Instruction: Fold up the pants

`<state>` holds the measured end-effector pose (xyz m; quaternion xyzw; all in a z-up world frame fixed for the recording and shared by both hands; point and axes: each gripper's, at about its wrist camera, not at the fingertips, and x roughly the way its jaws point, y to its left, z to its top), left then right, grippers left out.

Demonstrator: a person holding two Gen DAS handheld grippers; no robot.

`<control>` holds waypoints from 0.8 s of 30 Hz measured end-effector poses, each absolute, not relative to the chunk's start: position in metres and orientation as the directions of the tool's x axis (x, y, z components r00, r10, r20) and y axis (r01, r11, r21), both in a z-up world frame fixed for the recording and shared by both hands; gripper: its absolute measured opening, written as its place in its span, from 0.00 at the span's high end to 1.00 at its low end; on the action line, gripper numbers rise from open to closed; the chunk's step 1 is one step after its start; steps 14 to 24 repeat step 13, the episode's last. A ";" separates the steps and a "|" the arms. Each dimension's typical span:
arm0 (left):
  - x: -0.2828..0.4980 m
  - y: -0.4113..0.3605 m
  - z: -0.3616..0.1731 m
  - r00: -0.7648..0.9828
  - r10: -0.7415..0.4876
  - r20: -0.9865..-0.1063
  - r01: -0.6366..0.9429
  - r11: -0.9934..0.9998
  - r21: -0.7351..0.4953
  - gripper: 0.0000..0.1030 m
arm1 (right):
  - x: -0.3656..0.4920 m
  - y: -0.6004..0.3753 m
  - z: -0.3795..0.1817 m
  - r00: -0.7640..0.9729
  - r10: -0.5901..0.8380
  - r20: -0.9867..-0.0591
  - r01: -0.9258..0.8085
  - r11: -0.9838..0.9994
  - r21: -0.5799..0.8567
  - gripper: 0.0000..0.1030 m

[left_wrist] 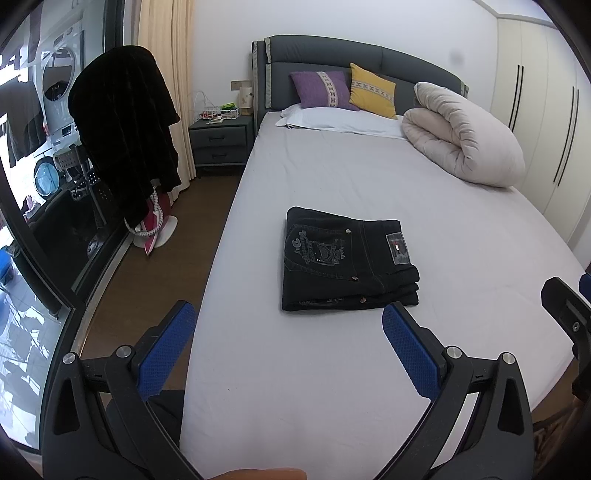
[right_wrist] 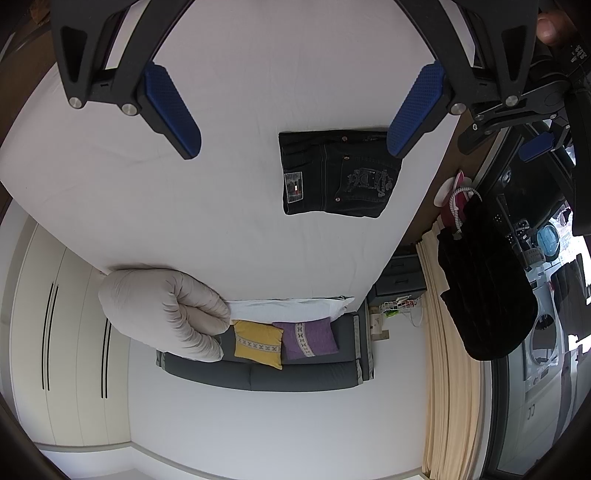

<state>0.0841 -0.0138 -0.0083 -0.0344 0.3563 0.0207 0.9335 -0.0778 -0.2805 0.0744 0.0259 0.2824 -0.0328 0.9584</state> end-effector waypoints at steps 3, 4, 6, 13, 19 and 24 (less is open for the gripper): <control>0.085 -0.013 -0.011 0.743 0.012 -0.669 -0.062 0.997 -0.051 0.00 | -0.079 -0.280 0.073 0.838 -0.048 -0.544 0.077 0.997 0.031 0.00; 0.084 -0.014 -0.012 0.743 0.012 -0.669 -0.062 0.997 -0.051 0.00 | -0.079 -0.281 0.073 0.838 -0.047 -0.544 0.077 0.996 0.033 0.00; 0.085 -0.013 -0.011 0.743 0.011 -0.670 -0.061 0.997 -0.052 0.00 | -0.082 -0.281 0.070 0.836 -0.046 -0.547 0.078 0.996 0.035 0.00; 0.084 -0.012 -0.016 0.741 0.007 -0.671 -0.060 0.997 -0.057 0.00 | -0.085 -0.283 0.064 0.832 -0.043 -0.554 0.075 0.996 0.036 0.00; 0.084 -0.012 -0.016 0.741 0.007 -0.671 -0.060 0.997 -0.057 0.00 | -0.085 -0.283 0.064 0.832 -0.043 -0.554 0.075 0.996 0.036 0.00; 0.084 -0.012 -0.016 0.741 0.007 -0.671 -0.060 0.997 -0.057 0.00 | -0.085 -0.283 0.064 0.832 -0.043 -0.554 0.075 0.996 0.036 0.00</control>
